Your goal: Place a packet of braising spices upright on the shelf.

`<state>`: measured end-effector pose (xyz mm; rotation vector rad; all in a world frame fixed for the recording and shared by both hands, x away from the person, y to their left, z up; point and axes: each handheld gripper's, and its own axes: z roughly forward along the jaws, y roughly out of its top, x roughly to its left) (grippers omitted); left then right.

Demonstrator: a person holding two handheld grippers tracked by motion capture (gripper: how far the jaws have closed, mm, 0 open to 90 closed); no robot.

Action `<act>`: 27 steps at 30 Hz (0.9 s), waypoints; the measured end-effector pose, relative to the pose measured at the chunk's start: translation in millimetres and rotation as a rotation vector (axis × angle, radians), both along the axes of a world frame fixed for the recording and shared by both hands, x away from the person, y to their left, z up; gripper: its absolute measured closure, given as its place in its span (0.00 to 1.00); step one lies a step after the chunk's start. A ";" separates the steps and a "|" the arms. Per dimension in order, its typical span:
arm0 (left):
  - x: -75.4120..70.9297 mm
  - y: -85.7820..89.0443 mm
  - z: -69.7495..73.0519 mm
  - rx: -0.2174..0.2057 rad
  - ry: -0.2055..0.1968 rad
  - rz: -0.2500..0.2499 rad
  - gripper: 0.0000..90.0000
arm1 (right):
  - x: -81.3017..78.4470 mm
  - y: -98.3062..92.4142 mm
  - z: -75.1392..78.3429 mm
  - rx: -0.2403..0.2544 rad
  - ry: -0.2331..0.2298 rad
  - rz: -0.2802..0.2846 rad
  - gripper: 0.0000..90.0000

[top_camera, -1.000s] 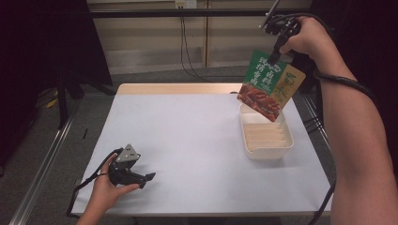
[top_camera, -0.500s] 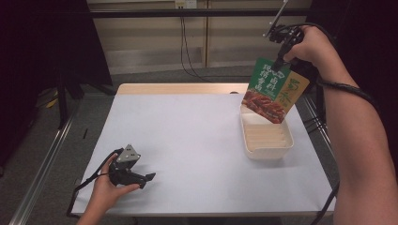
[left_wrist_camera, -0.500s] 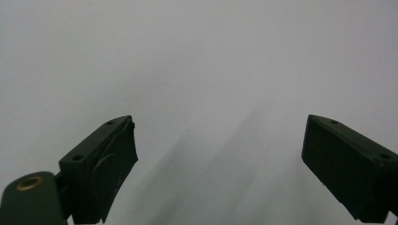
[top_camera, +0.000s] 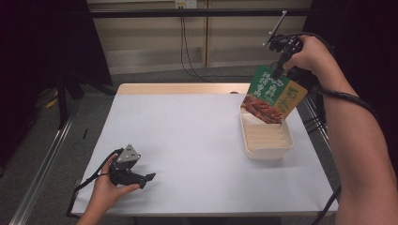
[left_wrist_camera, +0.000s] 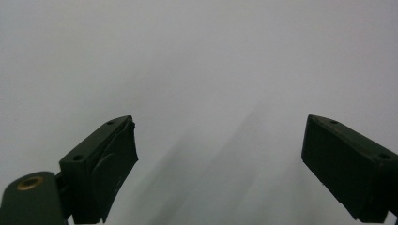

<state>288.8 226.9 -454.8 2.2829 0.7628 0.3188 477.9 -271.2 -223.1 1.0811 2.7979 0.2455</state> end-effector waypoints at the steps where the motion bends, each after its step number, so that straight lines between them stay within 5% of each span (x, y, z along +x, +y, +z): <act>1: 0.2 0.1 -0.2 -0.006 0.001 -0.002 0.12 | 0.3 -0.7 -1.1 0.002 -0.004 0.004 1.00; 27: 0.2 -0.5 -0.5 0.000 0.003 -0.004 0.12 | 4.5 0.5 -7.6 0.027 -0.021 -0.023 1.00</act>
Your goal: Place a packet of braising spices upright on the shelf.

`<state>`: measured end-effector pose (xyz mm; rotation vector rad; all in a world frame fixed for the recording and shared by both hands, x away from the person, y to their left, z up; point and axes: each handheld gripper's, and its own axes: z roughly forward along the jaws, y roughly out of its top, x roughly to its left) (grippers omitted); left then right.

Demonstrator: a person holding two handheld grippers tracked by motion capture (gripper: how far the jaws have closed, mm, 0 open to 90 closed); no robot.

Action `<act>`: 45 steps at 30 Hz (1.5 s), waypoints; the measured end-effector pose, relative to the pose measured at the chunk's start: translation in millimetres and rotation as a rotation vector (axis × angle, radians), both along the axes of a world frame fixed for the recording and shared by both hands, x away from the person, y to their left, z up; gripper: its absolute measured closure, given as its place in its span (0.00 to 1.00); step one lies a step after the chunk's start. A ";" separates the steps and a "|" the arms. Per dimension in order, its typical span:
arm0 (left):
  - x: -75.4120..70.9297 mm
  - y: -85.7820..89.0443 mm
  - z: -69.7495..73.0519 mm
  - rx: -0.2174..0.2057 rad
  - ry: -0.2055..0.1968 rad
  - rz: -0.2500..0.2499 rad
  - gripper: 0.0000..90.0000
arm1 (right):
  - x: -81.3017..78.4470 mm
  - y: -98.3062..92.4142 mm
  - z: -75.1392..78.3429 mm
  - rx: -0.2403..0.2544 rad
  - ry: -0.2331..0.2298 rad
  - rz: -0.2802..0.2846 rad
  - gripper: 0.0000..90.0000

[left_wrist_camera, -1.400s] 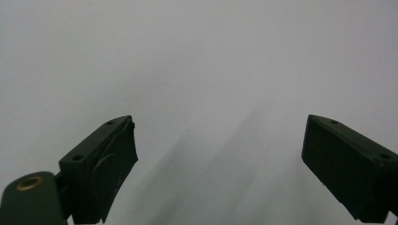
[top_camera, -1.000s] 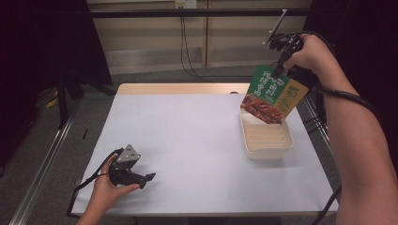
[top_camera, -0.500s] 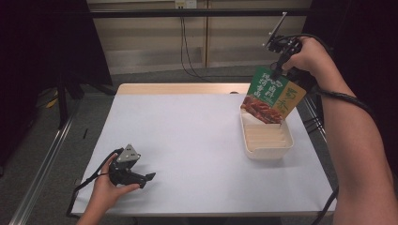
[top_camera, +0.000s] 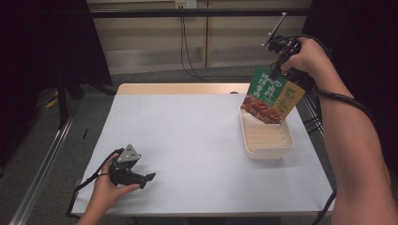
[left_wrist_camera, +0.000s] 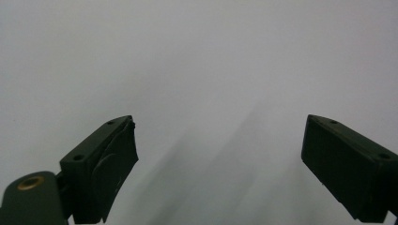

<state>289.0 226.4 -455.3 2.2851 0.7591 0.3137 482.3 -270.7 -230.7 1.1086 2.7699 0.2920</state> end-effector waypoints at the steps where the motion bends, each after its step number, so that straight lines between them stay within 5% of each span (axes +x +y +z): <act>1: 0.0 0.0 0.1 0.000 0.000 0.001 0.12 | 0.5 0.0 -0.4 -0.002 -0.007 0.005 1.00; 29: 0.2 0.5 0.1 -0.004 -0.002 0.000 0.12 | 5.0 2.3 -7.1 0.024 -0.036 -0.011 0.97; 45: -0.3 0.5 1.3 0.011 -0.003 0.004 0.12 | 0.5 2.6 2.6 0.030 -0.103 -0.138 0.36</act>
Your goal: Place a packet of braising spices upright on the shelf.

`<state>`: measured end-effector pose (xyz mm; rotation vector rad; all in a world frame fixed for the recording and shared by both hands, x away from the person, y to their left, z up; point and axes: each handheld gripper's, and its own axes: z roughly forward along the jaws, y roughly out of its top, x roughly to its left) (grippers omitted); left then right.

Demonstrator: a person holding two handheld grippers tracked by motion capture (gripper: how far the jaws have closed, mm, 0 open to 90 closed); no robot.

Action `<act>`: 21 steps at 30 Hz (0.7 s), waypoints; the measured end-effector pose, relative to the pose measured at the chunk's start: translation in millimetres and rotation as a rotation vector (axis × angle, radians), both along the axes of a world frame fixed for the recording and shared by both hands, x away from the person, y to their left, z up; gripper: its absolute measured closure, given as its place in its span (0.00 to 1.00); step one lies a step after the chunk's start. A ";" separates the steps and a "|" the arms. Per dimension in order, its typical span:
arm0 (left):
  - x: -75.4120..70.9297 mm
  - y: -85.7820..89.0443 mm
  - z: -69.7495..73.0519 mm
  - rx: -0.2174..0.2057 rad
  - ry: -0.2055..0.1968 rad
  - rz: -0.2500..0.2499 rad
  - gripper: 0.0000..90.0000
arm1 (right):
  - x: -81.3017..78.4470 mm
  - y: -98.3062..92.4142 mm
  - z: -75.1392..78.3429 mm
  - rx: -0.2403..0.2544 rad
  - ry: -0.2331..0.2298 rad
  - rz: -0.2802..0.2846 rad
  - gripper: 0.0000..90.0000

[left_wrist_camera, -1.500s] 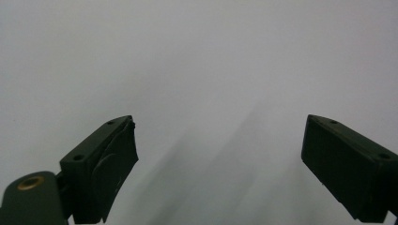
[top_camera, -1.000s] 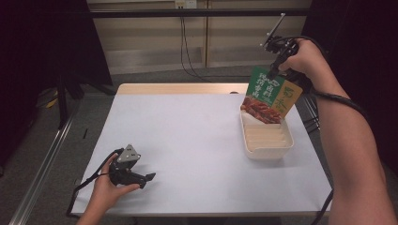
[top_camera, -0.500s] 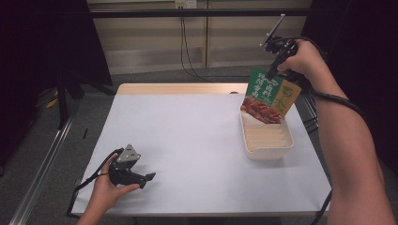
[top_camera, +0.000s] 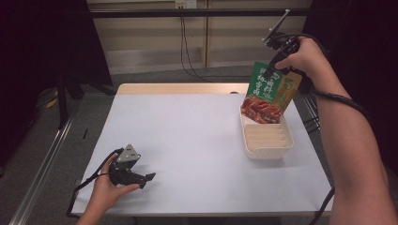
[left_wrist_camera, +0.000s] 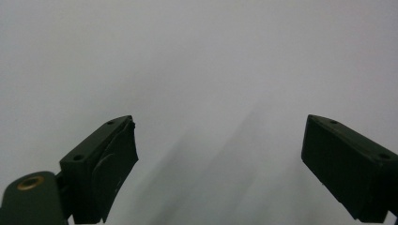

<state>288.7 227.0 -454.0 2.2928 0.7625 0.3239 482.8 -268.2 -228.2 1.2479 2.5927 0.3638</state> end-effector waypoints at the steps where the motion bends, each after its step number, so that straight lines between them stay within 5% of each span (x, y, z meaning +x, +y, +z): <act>1: 0.0 0.0 0.0 -0.003 0.000 -0.001 0.12 | 0.3 -0.8 0.4 0.003 -0.003 -0.007 0.31; 21: -2.1 -0.1 2.0 -0.009 -0.004 0.002 0.12 | -18.3 19.1 -1.7 0.054 -0.002 0.019 0.23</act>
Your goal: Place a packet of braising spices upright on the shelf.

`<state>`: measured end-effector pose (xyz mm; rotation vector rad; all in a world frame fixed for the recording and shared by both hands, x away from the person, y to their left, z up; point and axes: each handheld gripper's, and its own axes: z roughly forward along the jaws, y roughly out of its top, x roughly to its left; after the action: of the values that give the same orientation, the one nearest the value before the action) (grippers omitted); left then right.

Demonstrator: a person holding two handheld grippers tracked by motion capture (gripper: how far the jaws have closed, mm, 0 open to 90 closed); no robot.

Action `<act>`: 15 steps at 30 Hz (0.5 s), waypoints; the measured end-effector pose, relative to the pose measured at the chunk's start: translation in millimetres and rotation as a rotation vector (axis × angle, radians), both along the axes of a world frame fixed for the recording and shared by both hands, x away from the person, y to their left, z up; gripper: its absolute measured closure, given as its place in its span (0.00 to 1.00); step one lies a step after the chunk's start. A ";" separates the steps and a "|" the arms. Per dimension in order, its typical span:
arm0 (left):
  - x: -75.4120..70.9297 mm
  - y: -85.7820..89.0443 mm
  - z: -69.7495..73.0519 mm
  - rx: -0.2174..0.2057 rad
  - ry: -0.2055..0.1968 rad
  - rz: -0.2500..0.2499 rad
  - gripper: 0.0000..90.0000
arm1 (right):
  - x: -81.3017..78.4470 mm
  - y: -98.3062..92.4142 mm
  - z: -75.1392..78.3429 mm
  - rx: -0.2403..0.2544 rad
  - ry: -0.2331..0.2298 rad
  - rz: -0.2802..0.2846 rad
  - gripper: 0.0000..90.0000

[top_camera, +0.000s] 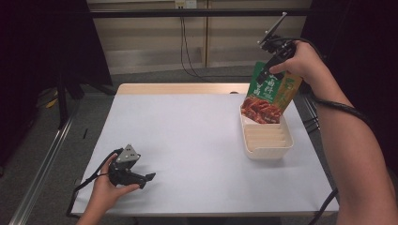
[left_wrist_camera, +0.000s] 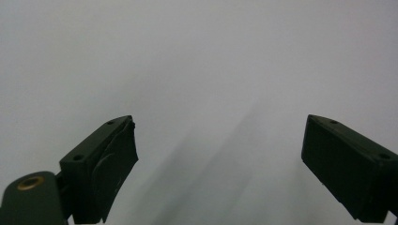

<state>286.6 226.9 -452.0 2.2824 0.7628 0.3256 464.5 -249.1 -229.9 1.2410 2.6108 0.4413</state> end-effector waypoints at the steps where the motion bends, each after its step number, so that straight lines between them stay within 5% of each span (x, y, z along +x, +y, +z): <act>1: 0.0 0.3 0.1 -0.003 0.002 -0.003 0.12 | -1.6 2.1 -1.1 0.001 0.002 0.008 0.23; 15: -0.4 0.2 -0.2 -0.026 0.005 -0.008 0.12 | -13.5 36.6 -26.7 0.025 0.022 0.100 0.21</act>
<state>286.2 227.1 -452.2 2.2624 0.7560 0.3054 451.0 -212.5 -256.6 1.1327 2.7023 0.4827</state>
